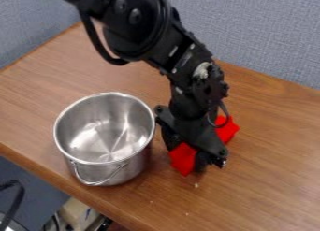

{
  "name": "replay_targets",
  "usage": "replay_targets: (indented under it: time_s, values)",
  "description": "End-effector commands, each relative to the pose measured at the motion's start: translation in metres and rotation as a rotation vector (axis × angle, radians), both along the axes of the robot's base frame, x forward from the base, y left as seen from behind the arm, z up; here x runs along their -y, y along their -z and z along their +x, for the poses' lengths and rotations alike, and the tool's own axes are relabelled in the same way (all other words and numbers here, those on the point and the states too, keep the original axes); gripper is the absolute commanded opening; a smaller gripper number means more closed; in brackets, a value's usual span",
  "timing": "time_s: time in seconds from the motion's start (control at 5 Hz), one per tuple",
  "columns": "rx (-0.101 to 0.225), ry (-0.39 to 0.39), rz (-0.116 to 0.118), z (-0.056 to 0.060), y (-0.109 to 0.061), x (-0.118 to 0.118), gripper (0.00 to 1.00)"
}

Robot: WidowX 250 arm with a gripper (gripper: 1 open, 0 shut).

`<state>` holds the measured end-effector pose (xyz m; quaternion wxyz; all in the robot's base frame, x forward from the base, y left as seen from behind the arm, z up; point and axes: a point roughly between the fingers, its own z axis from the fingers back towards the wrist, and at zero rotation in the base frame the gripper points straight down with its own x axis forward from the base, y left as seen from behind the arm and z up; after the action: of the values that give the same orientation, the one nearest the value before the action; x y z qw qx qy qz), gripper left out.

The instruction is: Put the red object in the metal pot

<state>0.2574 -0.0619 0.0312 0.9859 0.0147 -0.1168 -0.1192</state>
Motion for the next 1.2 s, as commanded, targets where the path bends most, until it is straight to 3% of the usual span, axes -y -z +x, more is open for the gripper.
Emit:
replay_targets:
  time_s: [0.0,0.2,0.6,1.0]
  values:
    - [0.067,0.017,-0.022,0.014,-0.024,0.010,0.00]
    - [0.072,0.028,-0.028,0.019,-0.028,0.015,0.00]
    - [0.079,0.032,-0.036,0.017,-0.020,0.003,0.00]
    - [0.080,0.075,-0.040,0.029,-0.011,-0.009,0.00]
